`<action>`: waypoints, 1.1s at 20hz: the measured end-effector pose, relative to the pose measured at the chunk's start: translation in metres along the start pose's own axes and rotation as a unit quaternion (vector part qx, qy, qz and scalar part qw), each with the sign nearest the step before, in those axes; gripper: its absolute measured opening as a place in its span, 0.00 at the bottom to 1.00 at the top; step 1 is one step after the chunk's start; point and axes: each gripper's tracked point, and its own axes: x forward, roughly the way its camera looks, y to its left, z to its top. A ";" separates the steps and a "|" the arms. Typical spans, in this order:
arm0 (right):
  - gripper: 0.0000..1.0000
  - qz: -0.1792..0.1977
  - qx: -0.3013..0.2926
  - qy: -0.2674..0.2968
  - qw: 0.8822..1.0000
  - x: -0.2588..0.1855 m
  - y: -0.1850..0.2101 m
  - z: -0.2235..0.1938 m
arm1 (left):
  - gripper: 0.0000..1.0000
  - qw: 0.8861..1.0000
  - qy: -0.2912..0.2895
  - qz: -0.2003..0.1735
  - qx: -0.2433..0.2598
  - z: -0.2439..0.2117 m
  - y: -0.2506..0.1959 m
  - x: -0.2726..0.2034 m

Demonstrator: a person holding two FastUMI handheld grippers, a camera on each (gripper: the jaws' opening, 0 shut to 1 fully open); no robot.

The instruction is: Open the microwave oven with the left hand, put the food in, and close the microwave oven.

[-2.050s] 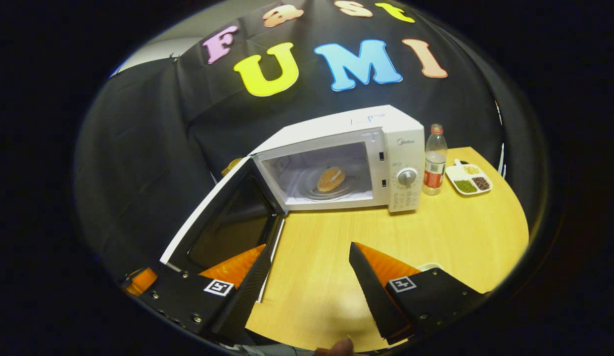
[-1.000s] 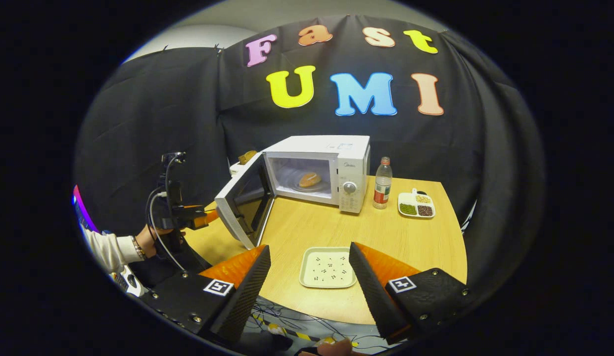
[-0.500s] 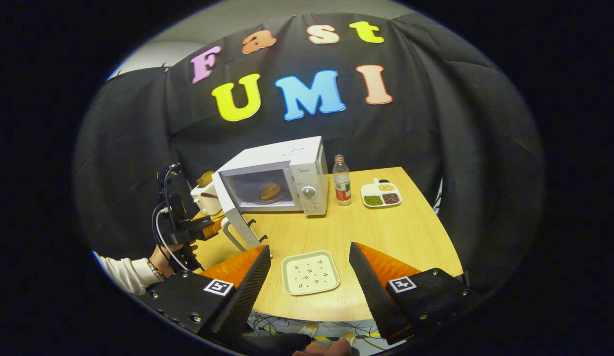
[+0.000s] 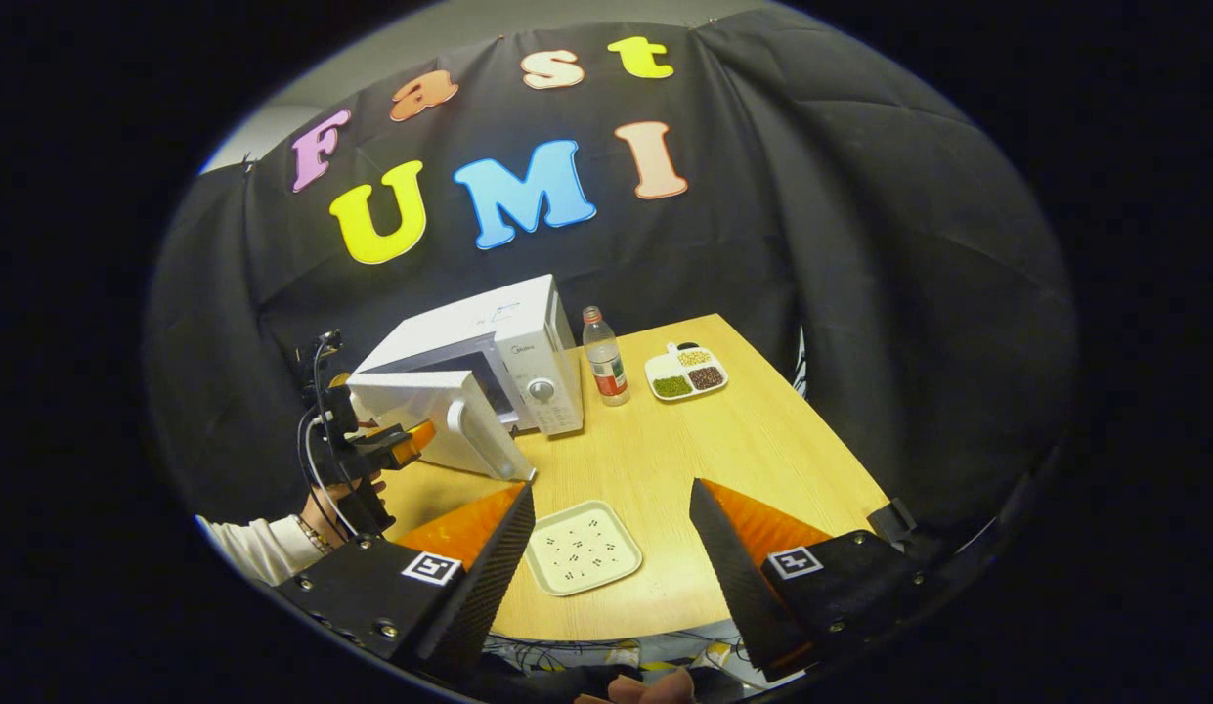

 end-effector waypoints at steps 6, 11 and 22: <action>0.98 -0.029 0.017 0.004 0.999 0.007 -0.015 0.003 | 1.00 1.000 -0.003 -0.013 -0.004 0.014 -0.011 0.037; 0.98 -0.038 0.021 0.006 0.999 0.020 -0.016 0.008 | 0.94 1.000 0.007 0.005 -0.020 0.016 -0.008 0.055; 0.98 -0.020 0.010 -0.012 1.000 0.023 -0.008 0.033 | 0.97 0.992 0.061 -0.041 -0.098 0.006 -0.035 0.064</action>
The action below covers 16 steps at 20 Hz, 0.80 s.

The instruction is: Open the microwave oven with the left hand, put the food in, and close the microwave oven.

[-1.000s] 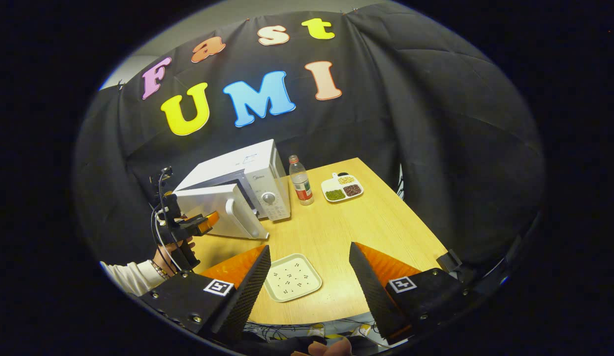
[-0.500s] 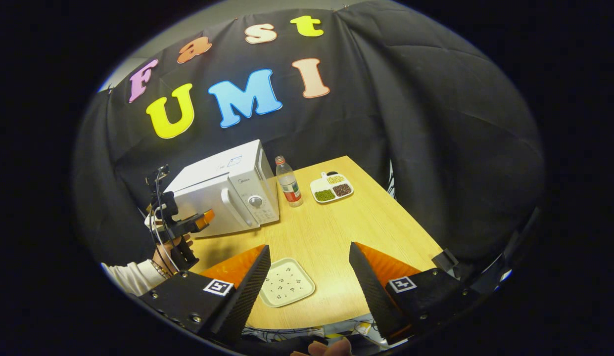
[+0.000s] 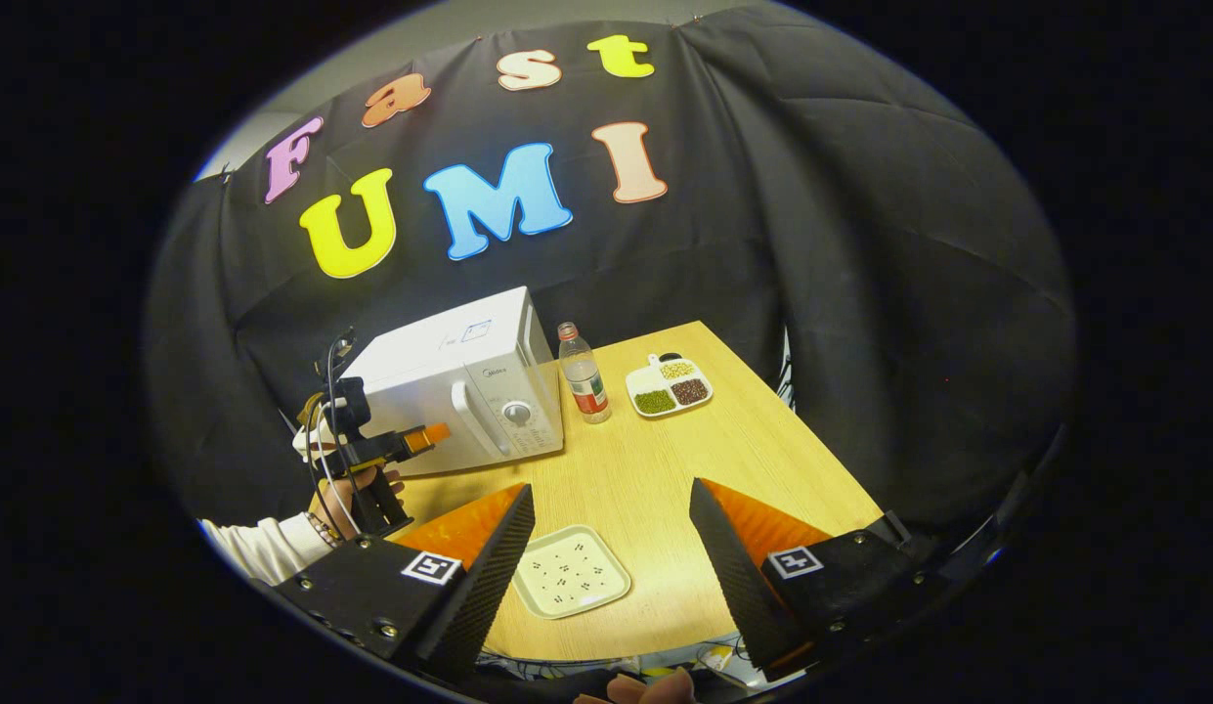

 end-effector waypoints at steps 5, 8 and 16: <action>0.98 -0.006 0.000 -0.041 0.999 -0.024 -0.023 0.018 | 0.97 0.999 0.035 -0.002 -0.022 -0.045 -0.005 -0.067; 0.98 -0.002 -0.003 -0.069 0.998 -0.041 -0.047 0.032 | 0.97 1.000 0.014 -0.003 -0.002 -0.038 -0.024 -0.128; 0.98 0.073 -0.024 -0.137 0.988 -0.101 -0.077 0.074 | 0.99 0.989 -0.137 -0.006 0.062 0.022 -0.160 -0.338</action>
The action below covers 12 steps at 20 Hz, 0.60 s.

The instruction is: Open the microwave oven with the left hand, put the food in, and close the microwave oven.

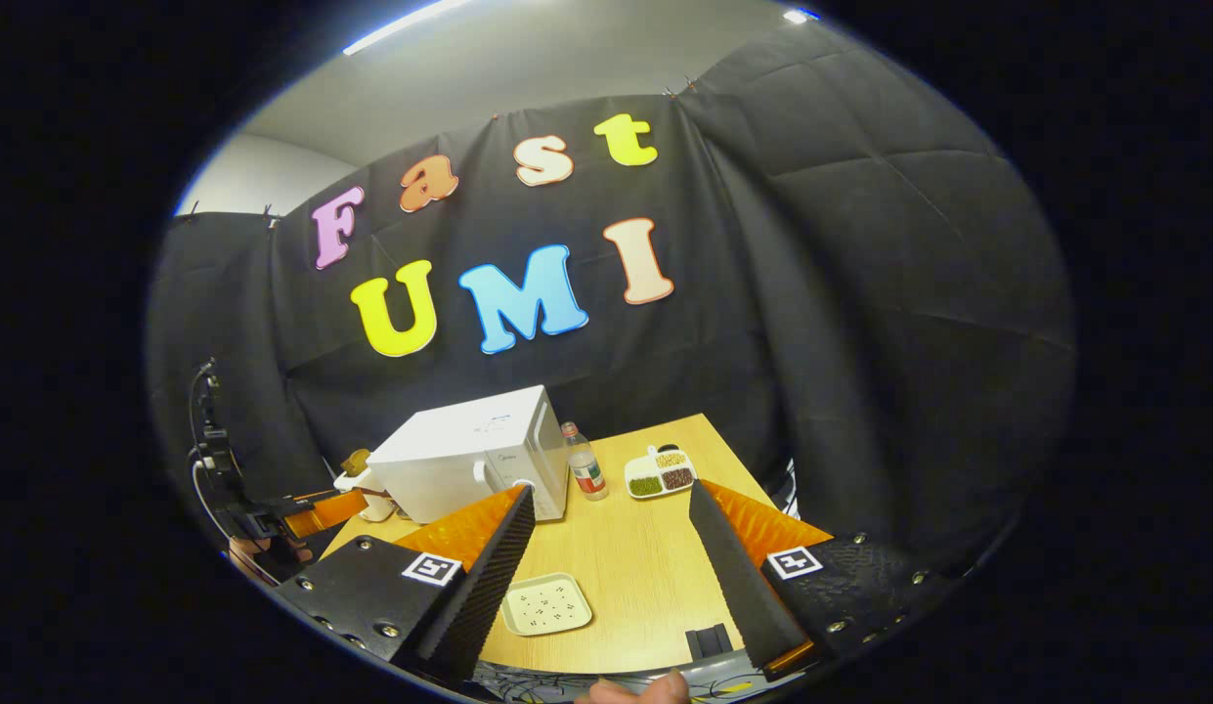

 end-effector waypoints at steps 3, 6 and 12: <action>0.98 0.028 -0.025 -0.016 0.999 -0.019 0.005 0.012 | 0.96 1.000 -0.016 0.002 -0.009 0.016 -0.034 -0.054; 0.98 0.041 -0.051 -0.036 0.997 -0.027 0.012 0.028 | 0.92 0.998 -0.060 0.016 -0.007 0.045 -0.046 -0.101; 0.98 0.031 -0.076 -0.081 0.993 -0.042 0.034 0.062 | 0.94 0.992 -0.119 0.018 0.037 0.083 -0.066 -0.143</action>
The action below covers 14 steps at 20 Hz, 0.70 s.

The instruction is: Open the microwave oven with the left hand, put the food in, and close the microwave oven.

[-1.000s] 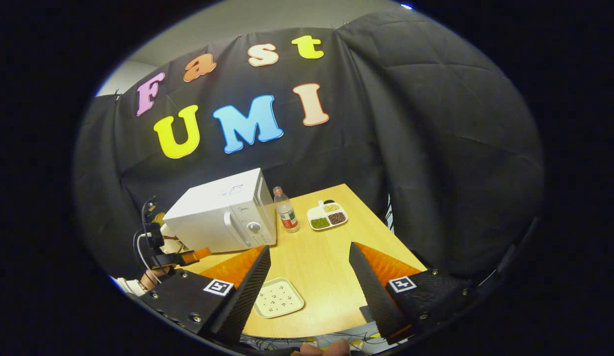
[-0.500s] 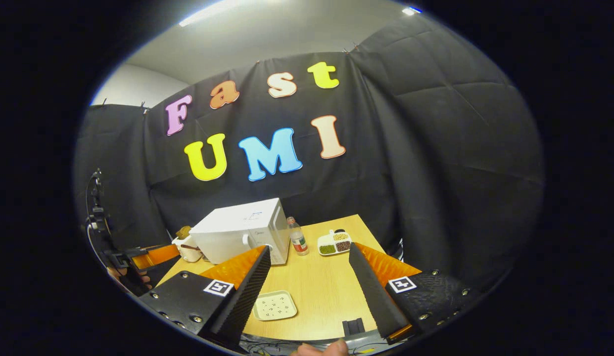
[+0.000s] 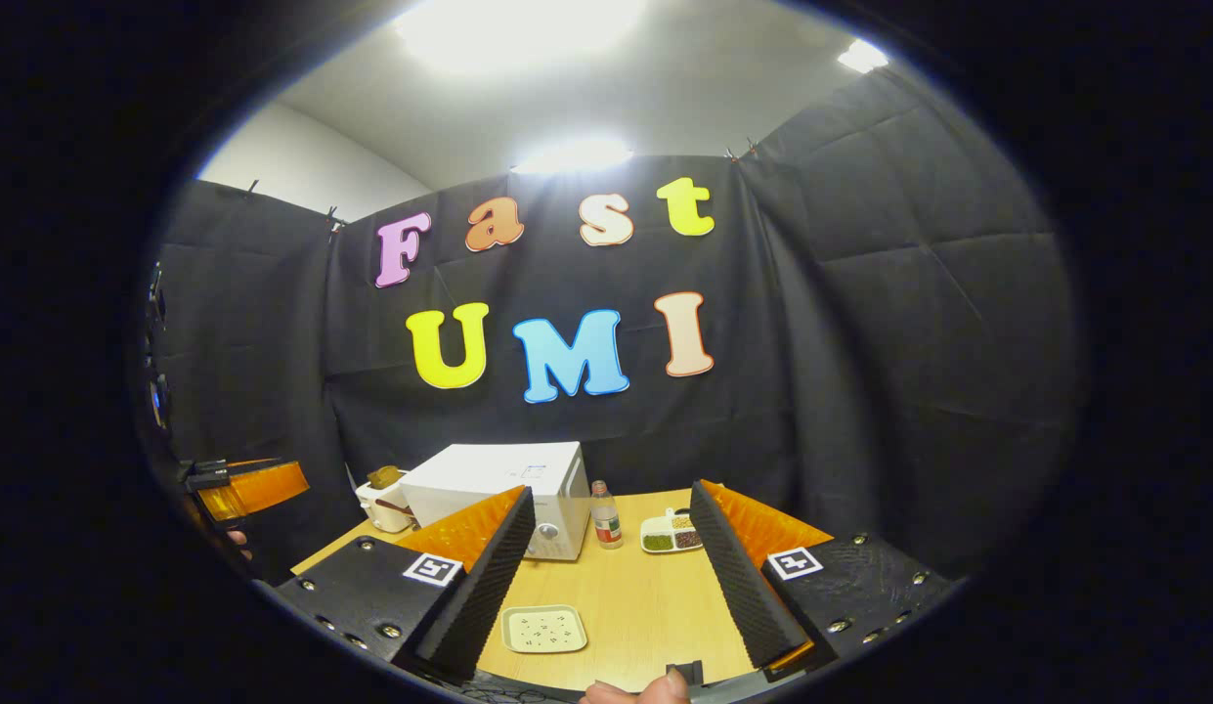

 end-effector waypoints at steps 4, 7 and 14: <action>0.98 -0.001 -0.024 -0.006 1.000 -0.003 0.012 0.003 | 0.94 1.000 -0.011 -0.019 0.002 0.013 -0.014 0.006; 0.98 -0.002 -0.016 -0.002 1.000 -0.002 0.012 0.002 | 0.94 1.000 -0.006 -0.027 0.012 0.012 -0.023 0.013; 0.98 0.001 0.002 0.005 1.000 0.007 0.012 0.000 | 0.94 0.999 -0.013 -0.039 0.033 0.016 -0.037 0.014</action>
